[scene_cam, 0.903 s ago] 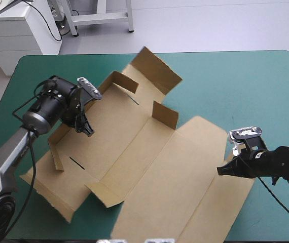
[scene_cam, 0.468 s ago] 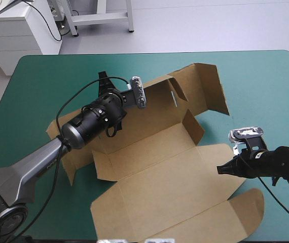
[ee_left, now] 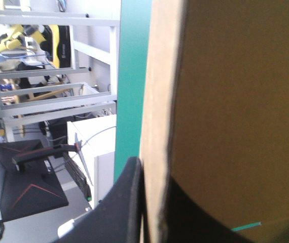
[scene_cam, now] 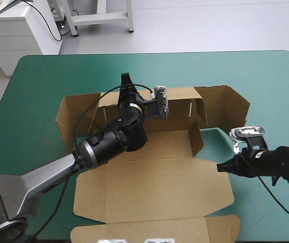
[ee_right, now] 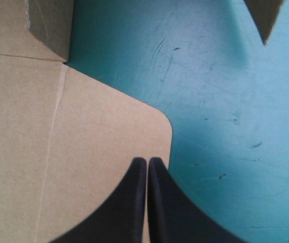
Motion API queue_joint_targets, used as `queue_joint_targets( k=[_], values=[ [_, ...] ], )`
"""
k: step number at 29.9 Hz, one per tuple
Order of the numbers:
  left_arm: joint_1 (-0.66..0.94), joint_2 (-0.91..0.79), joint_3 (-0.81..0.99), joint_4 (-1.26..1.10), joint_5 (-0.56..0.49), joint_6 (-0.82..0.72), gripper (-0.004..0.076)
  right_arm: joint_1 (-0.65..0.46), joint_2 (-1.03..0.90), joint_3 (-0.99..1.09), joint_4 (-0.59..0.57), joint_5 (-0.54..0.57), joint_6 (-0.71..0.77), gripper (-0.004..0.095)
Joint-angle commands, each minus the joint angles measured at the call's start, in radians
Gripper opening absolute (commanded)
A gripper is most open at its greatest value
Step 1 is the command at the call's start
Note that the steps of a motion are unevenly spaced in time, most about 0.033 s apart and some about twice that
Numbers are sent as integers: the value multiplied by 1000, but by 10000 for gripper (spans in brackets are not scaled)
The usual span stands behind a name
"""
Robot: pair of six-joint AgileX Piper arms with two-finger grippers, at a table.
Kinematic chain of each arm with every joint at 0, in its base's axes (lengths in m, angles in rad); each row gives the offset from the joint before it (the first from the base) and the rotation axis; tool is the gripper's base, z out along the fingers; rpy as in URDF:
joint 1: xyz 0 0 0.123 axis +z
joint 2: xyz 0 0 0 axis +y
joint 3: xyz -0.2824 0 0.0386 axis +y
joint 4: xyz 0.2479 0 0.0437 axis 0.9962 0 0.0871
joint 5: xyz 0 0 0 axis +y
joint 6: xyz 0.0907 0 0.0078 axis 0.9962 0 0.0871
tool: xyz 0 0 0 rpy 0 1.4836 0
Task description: Fold the box
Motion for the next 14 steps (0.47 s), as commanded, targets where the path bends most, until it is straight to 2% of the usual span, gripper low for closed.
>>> queue_joint_targets(
  k=[1, 9, 14],
  values=[
    [-48, -48, 7, 150, -8, -74, -8, -9, -13, -26, 12, -36, 1, -2],
    [-60, -48, 173, 308, -38, -264, -8, -9, -13, -28, 58, -58, -1, -2],
    [-60, -48, 240, 348, -40, -334, -8, -9, -13, -104, 65, -3, 37, -2]
  ],
)
